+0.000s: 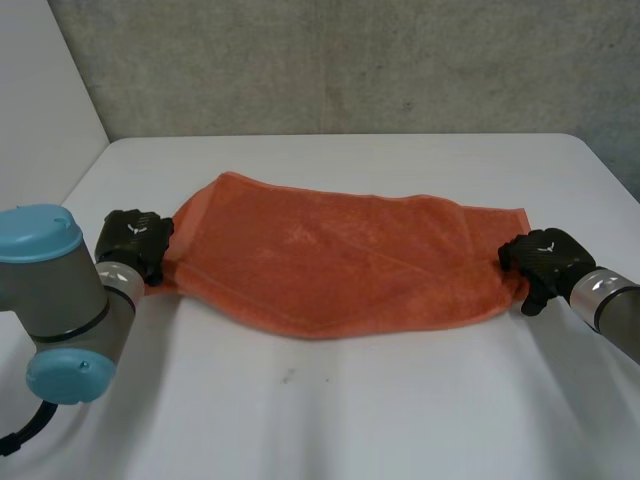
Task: Fold the laundry
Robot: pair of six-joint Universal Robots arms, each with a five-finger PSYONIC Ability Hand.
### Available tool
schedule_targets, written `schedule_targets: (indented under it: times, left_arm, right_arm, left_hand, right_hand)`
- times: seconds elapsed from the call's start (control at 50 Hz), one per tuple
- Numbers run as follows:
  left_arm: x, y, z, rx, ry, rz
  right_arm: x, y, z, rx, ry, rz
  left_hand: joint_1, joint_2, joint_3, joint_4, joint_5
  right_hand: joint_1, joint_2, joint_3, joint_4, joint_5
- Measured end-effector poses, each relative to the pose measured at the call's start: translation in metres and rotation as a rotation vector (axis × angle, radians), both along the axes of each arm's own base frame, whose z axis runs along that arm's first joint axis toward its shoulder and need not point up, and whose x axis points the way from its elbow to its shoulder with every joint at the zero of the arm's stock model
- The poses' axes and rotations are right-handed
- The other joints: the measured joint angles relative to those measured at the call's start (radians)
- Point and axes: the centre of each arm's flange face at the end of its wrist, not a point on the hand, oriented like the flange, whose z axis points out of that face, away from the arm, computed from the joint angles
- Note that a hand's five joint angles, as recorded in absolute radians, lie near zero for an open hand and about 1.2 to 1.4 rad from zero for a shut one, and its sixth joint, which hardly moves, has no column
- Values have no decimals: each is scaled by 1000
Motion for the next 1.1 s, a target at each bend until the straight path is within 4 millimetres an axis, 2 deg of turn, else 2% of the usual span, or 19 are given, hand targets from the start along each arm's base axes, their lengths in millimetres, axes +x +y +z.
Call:
schedule_targets:
  times: [0.12,0.16,0.24,0.26,0.3,0.34,0.4,0.44,0.52,0.6,0.64,0.66,0.74,0.82,0.92,1.0,1.02,1.08,1.1]
  left_arm:
    - [0,0,0,0,0,0]
    - [0,0,0,0,0,0]
    - [0,0,0,0,0,2]
    - [1,4,4,9,-10,2]
    - [1,6,6,16,-15,1]
    - [3,14,13,38,-26,-2]
    - [4,19,17,56,-33,-3]
    - [7,30,26,98,-46,-3]
    - [13,48,36,160,-65,-1]
    - [19,69,43,220,-82,-1]
    - [19,69,43,220,-82,-1]
    - [23,83,44,251,-91,-4]
    - [26,98,38,293,-103,-13]
    - [25,102,26,332,-121,-25]
    - [21,96,13,363,-144,-36]
    - [12,71,8,332,-162,-47]
    - [8,57,13,293,-163,-50]
    - [-1,30,33,188,-155,-54]
    - [-7,9,54,90,-140,-52]
  right_arm:
    - [0,-7,-2,-8,8,-13]
    - [-1,-10,-1,-16,10,-19]
    - [-1,-14,1,-28,13,-29]
    - [-9,-18,30,-73,41,-103]
    - [-11,-16,42,-81,47,-116]
    - [-14,-8,66,-79,58,-133]
    - [-15,0,81,-65,67,-136]
    - [-15,13,98,-22,90,-129]
    - [-19,33,111,60,147,-112]
    - [-27,52,113,154,229,-90]
    - [-27,52,113,154,229,-90]
    - [-31,63,107,211,283,-66]
    - [-33,78,94,275,339,-23]
    - [-32,84,80,304,359,7]
    - [-31,75,67,285,361,10]
    - [-32,44,70,174,328,-45]
    - [-31,30,79,108,295,-77]
    - [-30,5,104,-18,219,-131]
    - [-29,-9,122,-99,167,-158]
  left_hand:
    - [0,0,0,0,0]
    - [0,0,0,0,0]
    - [0,0,0,0,0]
    - [0,0,0,0,0]
    - [0,0,0,0,0]
    - [0,0,0,0,0]
    - [0,0,0,0,0]
    - [0,0,0,0,0]
    - [0,0,0,0,0]
    - [0,0,0,0,0]
    - [0,0,0,0,0]
    - [0,0,0,0,0]
    - [0,0,0,0,0]
    - [0,0,0,0,0]
    - [0,0,0,0,0]
    - [0,0,0,0,0]
    - [0,0,0,0,0]
    - [0,0,0,0,0]
    - [0,0,1,0,0]
  right_hand:
    - [137,161,151,151,144]
    - [389,471,457,465,447]
    - [453,569,558,579,549]
    - [453,571,566,590,563]
    - [453,571,569,590,563]
    - [453,571,576,591,570]
    - [453,571,576,591,573]
    - [453,571,577,592,575]
    - [453,571,577,592,575]
    - [453,571,577,592,575]
    - [453,571,577,592,575]
    - [453,571,581,592,575]
    - [453,571,582,593,575]
    - [453,571,583,593,575]
    - [453,571,586,593,575]
    - [453,571,586,593,575]
    - [453,573,586,593,575]
    - [453,577,586,593,575]
    - [453,577,586,593,575]
